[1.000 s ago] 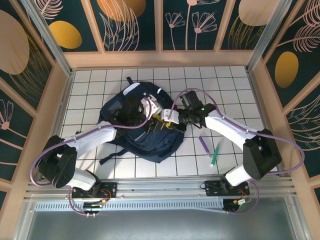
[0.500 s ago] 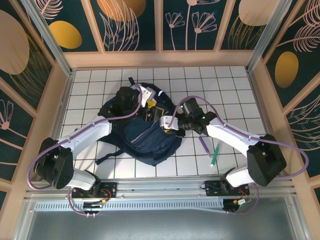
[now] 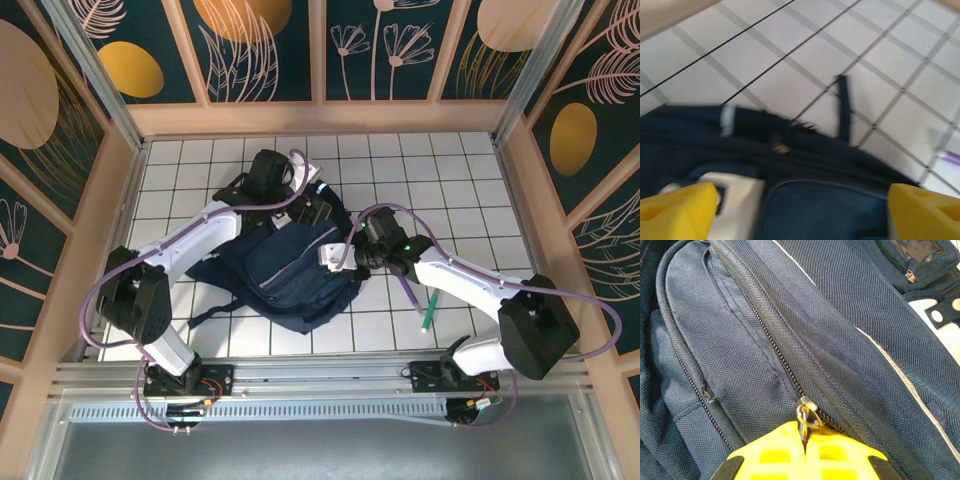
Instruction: Pack books, pencil case, and school supplies into a backpack
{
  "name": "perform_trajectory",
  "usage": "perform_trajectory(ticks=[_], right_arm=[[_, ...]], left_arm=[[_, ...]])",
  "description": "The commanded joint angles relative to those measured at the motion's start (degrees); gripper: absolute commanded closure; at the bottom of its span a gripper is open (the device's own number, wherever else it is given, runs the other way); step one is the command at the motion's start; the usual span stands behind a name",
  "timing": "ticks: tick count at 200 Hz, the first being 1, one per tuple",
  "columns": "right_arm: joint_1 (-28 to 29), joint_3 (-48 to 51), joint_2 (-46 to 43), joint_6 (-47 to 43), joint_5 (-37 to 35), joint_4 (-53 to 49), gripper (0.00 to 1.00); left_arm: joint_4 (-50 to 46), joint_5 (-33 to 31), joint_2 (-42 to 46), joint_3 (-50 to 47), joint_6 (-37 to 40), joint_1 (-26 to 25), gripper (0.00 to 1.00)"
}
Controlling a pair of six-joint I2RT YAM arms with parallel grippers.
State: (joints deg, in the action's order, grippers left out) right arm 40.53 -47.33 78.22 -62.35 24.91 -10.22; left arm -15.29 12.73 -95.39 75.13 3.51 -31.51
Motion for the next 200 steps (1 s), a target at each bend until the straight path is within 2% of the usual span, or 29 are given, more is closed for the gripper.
perform_trajectory(ticks=[1, 28, 74, 86, 102, 112, 118, 141, 157, 183, 200], right_arm=[[-1.01, 0.54, -2.55, -0.8, 1.23, 1.72, 1.0], [-4.5, 0.26, -1.28, 2.37, 2.53, 3.63, 1.0], [-6.77, -5.74, 5.39, 4.83, -2.82, 1.08, 1.0], [-6.96, -6.88, 6.91, 5.12, -3.83, 0.65, 1.0], [-7.18, -8.21, 8.57, 5.84, -4.64, 0.38, 1.0], [-7.43, -8.93, 9.5, 6.54, -5.07, 0.6, 1.0], [-7.63, -9.37, 10.03, 6.96, -5.42, 0.64, 1.0], [-8.19, -11.58, 12.5, 8.33, -7.23, 1.05, 1.0], [-8.19, -13.38, 14.31, 8.43, -7.42, 1.41, 1.0], [-7.85, -16.53, 17.28, 9.0, -7.04, 2.12, 1.0], [-7.23, -17.8, 18.13, 10.61, -8.55, 2.37, 1.0]], left_arm=[[-13.39, -10.72, -2.43, 0.8, -1.22, 3.07, 0.01], [-14.31, -7.65, -0.97, -4.63, -8.22, 6.3, 0.01], [-15.11, -2.35, 2.32, -14.77, -15.45, 8.41, 0.02], [-15.05, 3.37, 1.92, -16.85, -17.65, 9.21, 0.07], [-13.88, 12.84, 1.13, -18.73, -21.89, 9.45, 0.2], [-11.96, 19.32, 1.13, -20.65, -24.33, 9.45, 0.32], [-11.18, 21.77, 1.43, -21.41, -25.68, 9.39, 0.35], [-7.97, 24.67, 5.23, -23.38, -29.6, 9.45, 0.47], [-3.45, 29.64, 7.36, -24.89, -33.16, 9.45, 0.56], [-1.02, 29.09, 7.81, -25.0, -35.91, 9.45, 0.58], [4.76, 26.99, 7.64, -27.84, -43.35, 9.45, 0.58]])
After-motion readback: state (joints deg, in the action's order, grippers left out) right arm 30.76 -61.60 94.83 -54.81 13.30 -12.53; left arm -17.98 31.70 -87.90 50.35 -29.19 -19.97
